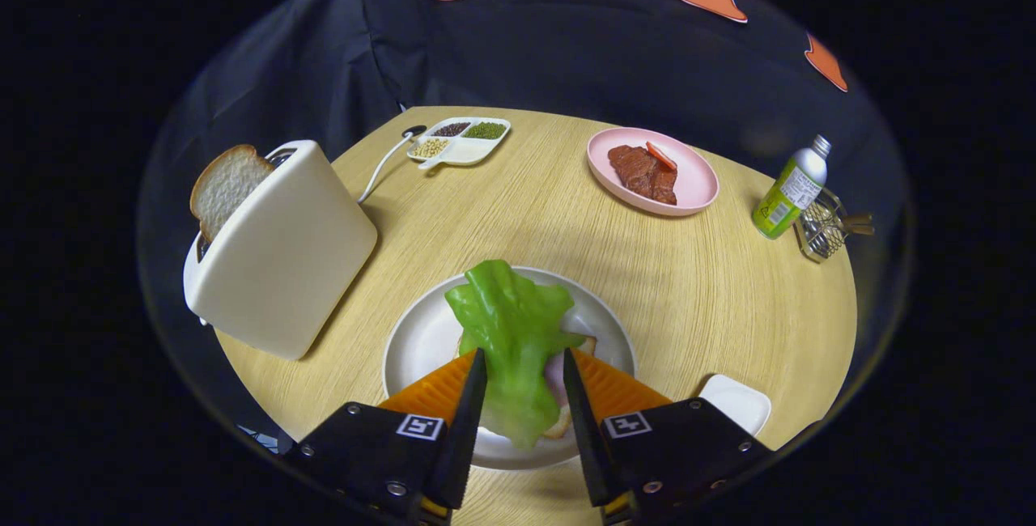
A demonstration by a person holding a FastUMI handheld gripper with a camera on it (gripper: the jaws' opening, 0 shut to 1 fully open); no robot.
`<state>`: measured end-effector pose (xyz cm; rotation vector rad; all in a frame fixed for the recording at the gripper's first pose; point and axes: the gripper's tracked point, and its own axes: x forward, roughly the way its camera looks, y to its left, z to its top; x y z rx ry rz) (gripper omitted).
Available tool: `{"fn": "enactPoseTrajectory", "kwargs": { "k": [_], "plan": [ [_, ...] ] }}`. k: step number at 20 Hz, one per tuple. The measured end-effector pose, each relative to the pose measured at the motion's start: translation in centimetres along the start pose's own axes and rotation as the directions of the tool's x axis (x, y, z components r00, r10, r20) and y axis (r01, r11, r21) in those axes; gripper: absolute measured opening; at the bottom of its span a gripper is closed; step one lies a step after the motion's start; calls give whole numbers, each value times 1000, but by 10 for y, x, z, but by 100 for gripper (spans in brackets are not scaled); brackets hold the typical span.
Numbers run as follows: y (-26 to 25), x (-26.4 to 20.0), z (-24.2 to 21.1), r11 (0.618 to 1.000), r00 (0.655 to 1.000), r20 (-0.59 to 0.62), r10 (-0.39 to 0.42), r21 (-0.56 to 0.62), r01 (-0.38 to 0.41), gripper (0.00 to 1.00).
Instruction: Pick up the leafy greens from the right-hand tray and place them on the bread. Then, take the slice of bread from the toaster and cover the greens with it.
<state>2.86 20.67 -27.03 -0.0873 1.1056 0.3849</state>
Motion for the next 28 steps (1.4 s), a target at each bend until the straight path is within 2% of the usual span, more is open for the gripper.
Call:
{"fn": "enactPoseTrajectory", "kwargs": {
  "k": [3, 8, 12, 17, 22, 28],
  "plan": [
    [4, -7, 4, 1000, 1000, 19, 3, 11, -3, 66],
    [15, -19, 15, 1000, 999, 39, 8, 5, -8, 72],
    [46, -45, 38, 998, 995, 85, 60, -8, -59, 78],
    [93, -76, 71, 994, 988, 111, 108, -24, -106, 92],
    [150, -92, 107, 986, 981, 98, 169, -27, -168, 95],
    [216, -89, 137, 972, 971, 60, 233, -44, -231, 95]
  ]
}}
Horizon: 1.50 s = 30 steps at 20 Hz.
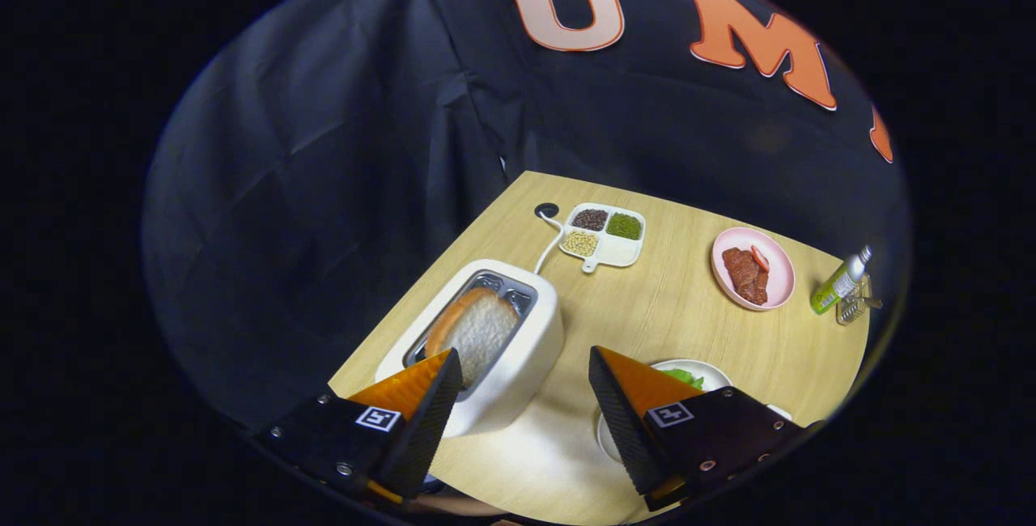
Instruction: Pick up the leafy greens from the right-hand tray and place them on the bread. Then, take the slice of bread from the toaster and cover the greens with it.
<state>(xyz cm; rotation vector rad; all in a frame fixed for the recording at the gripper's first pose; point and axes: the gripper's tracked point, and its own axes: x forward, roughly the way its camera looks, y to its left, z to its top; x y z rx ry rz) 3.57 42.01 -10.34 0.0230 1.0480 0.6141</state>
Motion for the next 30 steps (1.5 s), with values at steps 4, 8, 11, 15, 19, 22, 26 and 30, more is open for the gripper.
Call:
{"fn": "enactPoseTrajectory", "kwargs": {
  "k": [4, 8, 11, 15, 19, 22, 26, 30],
  "plan": [
    [33, 19, 4, 998, 997, -56, 50, 35, -48, 93],
    [35, 41, 14, 998, 996, -83, 16, 60, -11, 91],
    [34, 58, 7, 998, 991, -133, -6, 66, 14, 83],
    [27, 69, -1, 995, 986, -163, -23, 88, 38, 65],
    [13, 65, 3, 991, 989, -142, -33, 127, 51, 30],
    [13, 59, 0, 988, 991, -134, 10, 151, 11, 17],
    [11, 44, 6, 979, 995, -66, 75, 193, -61, 10],
    [0, 14, 18, 958, 990, 49, 135, 248, -143, 8]
  ]
}}
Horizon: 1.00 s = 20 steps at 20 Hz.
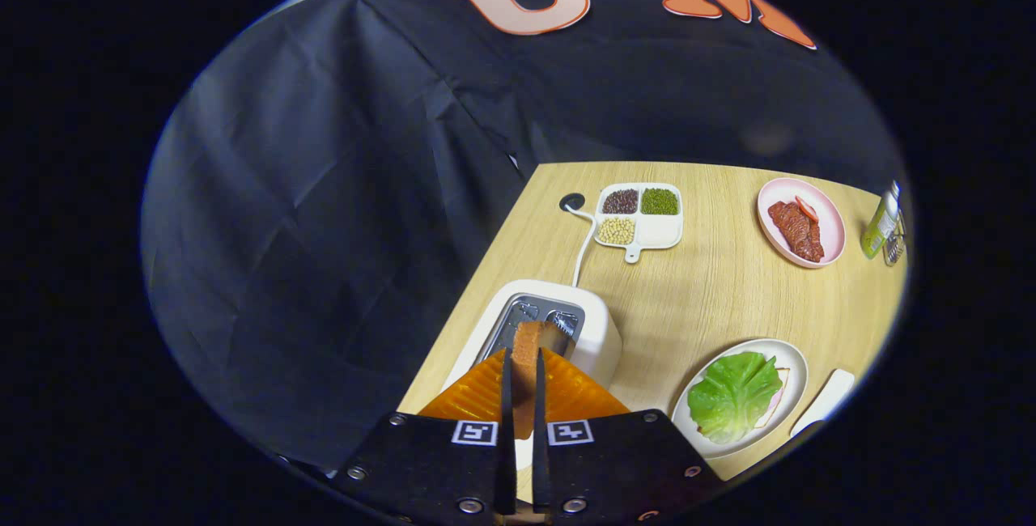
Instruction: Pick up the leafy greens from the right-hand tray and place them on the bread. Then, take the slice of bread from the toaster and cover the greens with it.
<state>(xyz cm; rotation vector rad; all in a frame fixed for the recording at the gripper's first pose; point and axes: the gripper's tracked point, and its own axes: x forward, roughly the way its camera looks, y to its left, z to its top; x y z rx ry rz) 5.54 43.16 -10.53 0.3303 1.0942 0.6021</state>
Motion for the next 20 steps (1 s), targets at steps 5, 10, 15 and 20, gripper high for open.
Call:
{"fn": "enactPoseTrajectory", "kwargs": {
  "k": [5, 10, 15, 20],
  "plan": [
    [-17, -42, 20, 997, 988, 135, 69, 33, -74, 8],
    [-47, -74, 16, 993, 977, 195, 86, 61, -100, 8],
    [-89, -85, 2, 995, 973, 225, 57, 72, -75, 8],
    [-126, -81, -25, 993, 977, 211, 40, 98, -62, 8]
  ]
}}
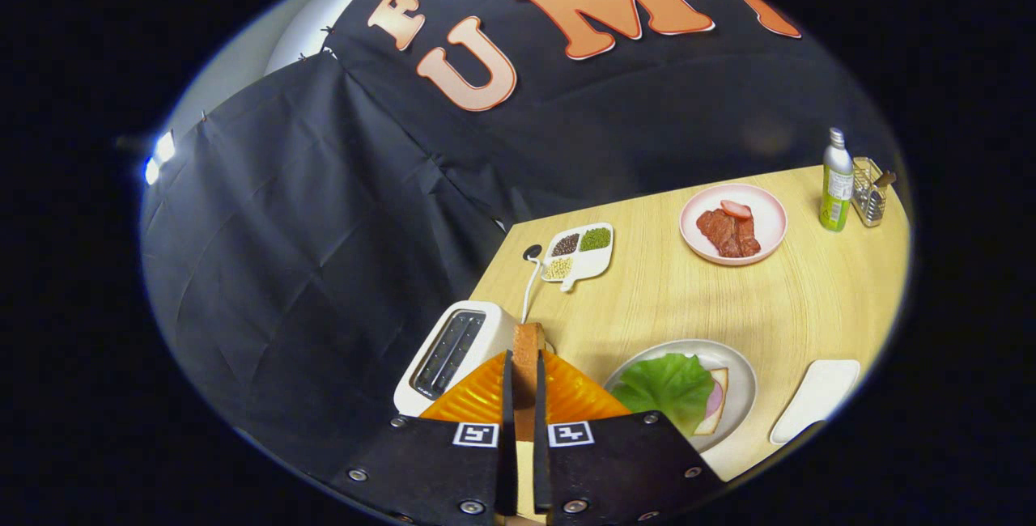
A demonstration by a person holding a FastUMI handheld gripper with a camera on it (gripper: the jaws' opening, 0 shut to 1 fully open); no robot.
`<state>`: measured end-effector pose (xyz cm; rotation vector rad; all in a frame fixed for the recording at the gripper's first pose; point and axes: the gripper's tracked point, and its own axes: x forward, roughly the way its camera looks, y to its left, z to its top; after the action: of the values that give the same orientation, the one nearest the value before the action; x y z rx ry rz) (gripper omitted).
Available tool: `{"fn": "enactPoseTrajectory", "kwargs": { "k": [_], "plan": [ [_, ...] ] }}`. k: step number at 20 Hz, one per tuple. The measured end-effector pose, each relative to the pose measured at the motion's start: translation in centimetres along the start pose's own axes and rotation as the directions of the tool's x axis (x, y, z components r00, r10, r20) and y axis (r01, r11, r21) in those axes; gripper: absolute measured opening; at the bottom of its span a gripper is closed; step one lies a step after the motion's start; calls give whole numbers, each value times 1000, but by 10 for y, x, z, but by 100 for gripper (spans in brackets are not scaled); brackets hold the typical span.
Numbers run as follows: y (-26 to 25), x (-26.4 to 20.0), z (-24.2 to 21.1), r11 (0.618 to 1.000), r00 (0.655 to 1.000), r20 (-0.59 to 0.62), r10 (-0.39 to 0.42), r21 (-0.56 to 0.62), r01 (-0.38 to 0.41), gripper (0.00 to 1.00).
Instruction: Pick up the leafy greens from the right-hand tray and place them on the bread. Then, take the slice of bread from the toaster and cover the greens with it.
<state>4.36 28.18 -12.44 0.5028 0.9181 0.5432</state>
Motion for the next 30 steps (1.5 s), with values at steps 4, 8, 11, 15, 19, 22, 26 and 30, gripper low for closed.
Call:
{"fn": "enactPoseTrajectory", "kwargs": {
  "k": [4, 8, 11, 15, 19, 22, 26, 30],
  "plan": [
    [-34, 6, -23, 1000, 999, -25, -21, 20, 22, 8],
    [-67, 11, -36, 998, 998, -33, -49, 45, 50, 8],
    [-89, 11, -50, 996, 996, -53, -68, 61, 71, 8],
    [-118, 18, -67, 990, 993, -77, -92, 98, 99, 8],
    [-142, 18, -72, 989, 990, -60, -130, 57, 133, 9],
    [-151, 16, -69, 988, 988, -36, -150, 35, 151, 11],
    [-164, 10, -70, 978, 979, -7, -205, -48, 204, 19],
    [-185, -4, -57, 946, 953, 69, -297, -117, 303, 39]
  ]
}}
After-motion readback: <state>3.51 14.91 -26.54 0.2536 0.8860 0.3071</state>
